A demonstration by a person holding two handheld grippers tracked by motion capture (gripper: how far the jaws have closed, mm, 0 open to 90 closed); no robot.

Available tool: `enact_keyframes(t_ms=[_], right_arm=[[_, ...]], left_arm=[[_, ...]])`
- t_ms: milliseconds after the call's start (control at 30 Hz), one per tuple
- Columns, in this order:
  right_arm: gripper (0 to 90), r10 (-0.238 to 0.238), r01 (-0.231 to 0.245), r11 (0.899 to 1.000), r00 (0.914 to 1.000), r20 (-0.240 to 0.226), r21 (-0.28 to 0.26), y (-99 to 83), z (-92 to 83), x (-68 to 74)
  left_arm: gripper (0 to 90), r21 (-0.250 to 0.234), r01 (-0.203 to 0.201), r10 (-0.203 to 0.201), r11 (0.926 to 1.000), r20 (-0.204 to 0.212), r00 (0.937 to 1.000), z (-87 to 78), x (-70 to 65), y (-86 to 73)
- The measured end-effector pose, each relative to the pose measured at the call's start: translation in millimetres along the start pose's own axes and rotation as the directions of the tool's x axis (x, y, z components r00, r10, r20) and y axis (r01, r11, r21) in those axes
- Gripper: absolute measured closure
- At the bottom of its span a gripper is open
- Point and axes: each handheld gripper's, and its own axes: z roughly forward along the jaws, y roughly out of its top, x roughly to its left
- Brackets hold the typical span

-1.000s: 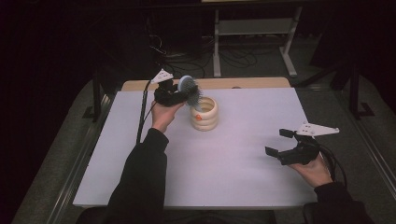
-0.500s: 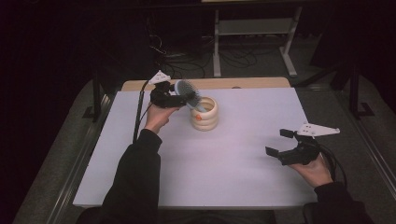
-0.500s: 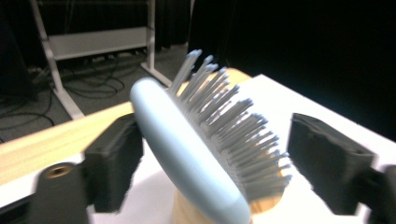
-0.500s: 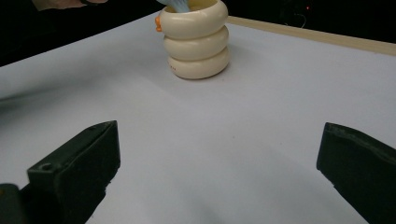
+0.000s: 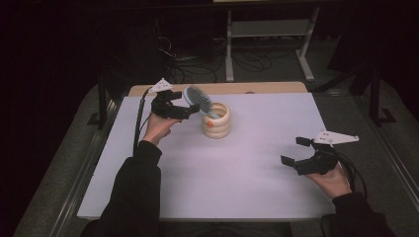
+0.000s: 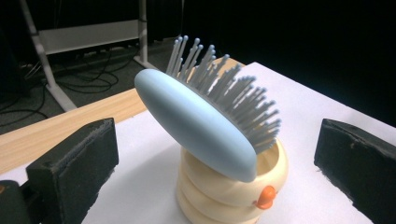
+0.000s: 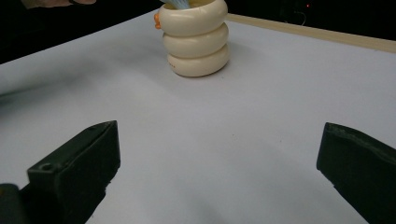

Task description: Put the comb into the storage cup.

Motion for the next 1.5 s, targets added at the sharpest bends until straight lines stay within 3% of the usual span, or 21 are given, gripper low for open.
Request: enact_keyframes(t_ms=[567,1033,1500], right_arm=[[0.0,-0.002,0.002,1.000,1.0000,0.001,0.006,-0.5,0.5,0.2],[0.0,-0.004,0.004,1.000,1.0000,0.003,0.008,-0.8,0.7,0.4],[0.0,-0.005,0.005,1.000,1.0000,0.005,0.012,-1.6,1.0,1.0]], left_arm=[[0.0,-0.041,-0.023,0.024,0.9989,0.026,0.9994,-28.8,-1.5,-17.3],[0.0,-0.074,-0.020,0.022,0.9970,0.019,0.9996,-55.3,-0.5,-35.3],[0.0,-0.070,-0.029,0.029,0.9971,0.000,0.9996,-73.2,-2.5,-54.9]])
